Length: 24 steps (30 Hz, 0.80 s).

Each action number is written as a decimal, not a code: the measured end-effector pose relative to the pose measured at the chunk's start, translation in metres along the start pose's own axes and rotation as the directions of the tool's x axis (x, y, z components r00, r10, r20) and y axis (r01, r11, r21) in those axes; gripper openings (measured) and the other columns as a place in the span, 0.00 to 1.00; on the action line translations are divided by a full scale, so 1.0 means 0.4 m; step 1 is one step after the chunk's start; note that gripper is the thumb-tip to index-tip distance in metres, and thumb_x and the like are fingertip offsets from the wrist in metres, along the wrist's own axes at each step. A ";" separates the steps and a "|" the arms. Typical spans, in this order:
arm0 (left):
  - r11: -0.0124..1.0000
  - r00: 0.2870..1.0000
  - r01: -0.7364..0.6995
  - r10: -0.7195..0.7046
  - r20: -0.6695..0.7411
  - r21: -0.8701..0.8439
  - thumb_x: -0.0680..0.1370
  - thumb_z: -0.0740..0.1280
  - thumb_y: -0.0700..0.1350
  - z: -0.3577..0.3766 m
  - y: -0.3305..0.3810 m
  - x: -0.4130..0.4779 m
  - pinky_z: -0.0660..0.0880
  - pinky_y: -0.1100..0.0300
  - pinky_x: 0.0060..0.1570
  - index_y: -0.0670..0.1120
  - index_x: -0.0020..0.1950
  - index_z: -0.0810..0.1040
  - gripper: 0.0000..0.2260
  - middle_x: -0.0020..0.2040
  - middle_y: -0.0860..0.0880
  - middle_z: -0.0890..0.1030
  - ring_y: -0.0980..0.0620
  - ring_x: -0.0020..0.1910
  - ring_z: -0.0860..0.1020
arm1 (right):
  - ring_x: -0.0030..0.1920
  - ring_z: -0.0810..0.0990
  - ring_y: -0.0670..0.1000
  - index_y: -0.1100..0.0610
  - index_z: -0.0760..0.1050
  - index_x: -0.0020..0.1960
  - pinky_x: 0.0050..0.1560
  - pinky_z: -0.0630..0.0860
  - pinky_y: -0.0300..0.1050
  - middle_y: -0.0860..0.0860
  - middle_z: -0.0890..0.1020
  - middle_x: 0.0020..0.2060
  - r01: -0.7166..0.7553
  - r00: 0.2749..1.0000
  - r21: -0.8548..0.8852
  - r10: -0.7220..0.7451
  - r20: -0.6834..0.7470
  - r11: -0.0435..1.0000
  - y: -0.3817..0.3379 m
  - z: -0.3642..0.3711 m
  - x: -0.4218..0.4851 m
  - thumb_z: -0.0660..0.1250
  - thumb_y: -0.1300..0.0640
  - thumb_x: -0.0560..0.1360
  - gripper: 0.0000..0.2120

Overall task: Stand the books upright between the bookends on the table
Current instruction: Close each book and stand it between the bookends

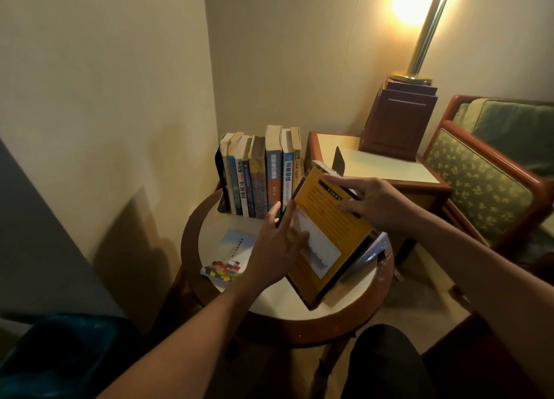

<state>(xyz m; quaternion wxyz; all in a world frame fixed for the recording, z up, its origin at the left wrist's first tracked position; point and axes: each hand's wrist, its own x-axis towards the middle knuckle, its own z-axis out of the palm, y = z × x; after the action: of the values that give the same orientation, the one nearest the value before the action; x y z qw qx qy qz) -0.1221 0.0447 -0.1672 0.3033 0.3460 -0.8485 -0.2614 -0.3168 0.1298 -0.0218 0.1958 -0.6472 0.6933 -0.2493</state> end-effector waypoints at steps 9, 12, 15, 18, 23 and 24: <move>0.906 0.905 0.352 -0.394 0.162 0.236 0.81 0.54 0.67 -0.013 -0.168 0.055 0.58 0.42 0.76 0.56 0.82 0.47 0.35 0.83 0.47 0.49 0.43 0.81 0.51 | 0.44 0.84 0.51 0.41 0.66 0.75 0.31 0.80 0.34 0.53 0.81 0.57 -0.118 0.954 0.018 0.118 -0.277 0.993 0.042 -0.075 0.039 0.67 0.59 0.80 0.27; 0.862 0.870 0.375 -0.454 0.192 0.341 0.81 0.54 0.67 -0.012 -0.227 0.059 0.54 0.42 0.78 0.55 0.83 0.50 0.34 0.83 0.48 0.48 0.41 0.81 0.50 | 0.45 0.81 0.52 0.43 0.66 0.75 0.28 0.75 0.30 0.56 0.80 0.60 -0.136 0.921 -0.052 0.107 -0.374 0.989 0.052 -0.091 0.068 0.66 0.59 0.81 0.26; 0.804 0.803 0.390 -0.536 0.262 0.450 0.80 0.51 0.70 -0.006 -0.282 0.064 0.47 0.39 0.78 0.56 0.82 0.52 0.34 0.83 0.51 0.43 0.41 0.81 0.44 | 0.49 0.80 0.52 0.46 0.65 0.76 0.38 0.78 0.40 0.56 0.78 0.65 -0.141 0.888 -0.064 0.098 -0.450 0.988 0.059 -0.097 0.113 0.65 0.61 0.81 0.26; 0.784 0.755 0.380 -0.569 0.324 0.492 0.79 0.46 0.71 0.007 -0.326 0.054 0.38 0.38 0.77 0.57 0.82 0.44 0.35 0.82 0.51 0.36 0.41 0.80 0.36 | 0.55 0.81 0.54 0.46 0.63 0.78 0.46 0.81 0.49 0.54 0.77 0.66 -0.151 0.868 -0.030 0.118 -0.483 0.988 0.068 -0.089 0.173 0.63 0.61 0.82 0.27; 0.797 0.862 0.281 -0.454 0.224 0.534 0.78 0.43 0.73 0.047 -0.372 0.016 0.39 0.39 0.77 0.58 0.82 0.39 0.37 0.81 0.51 0.35 0.42 0.79 0.34 | 0.61 0.79 0.57 0.46 0.64 0.77 0.53 0.82 0.55 0.55 0.76 0.68 -0.190 0.833 0.050 0.188 -0.520 0.981 0.085 -0.050 0.299 0.61 0.63 0.80 0.28; 0.796 0.877 0.271 -0.435 0.202 0.541 0.78 0.43 0.72 0.052 -0.377 0.015 0.40 0.38 0.77 0.57 0.82 0.39 0.36 0.82 0.51 0.37 0.42 0.80 0.36 | 0.62 0.78 0.58 0.46 0.64 0.77 0.54 0.82 0.57 0.56 0.75 0.69 -0.191 0.833 0.055 0.192 -0.520 0.980 0.086 -0.040 0.325 0.60 0.63 0.79 0.28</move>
<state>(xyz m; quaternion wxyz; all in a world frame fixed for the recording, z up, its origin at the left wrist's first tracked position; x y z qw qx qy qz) -0.0754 -0.0489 -0.2777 0.0092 0.5197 -0.8430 -0.1386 -0.3648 0.0031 -0.0230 0.0242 -0.4824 0.7815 -0.3949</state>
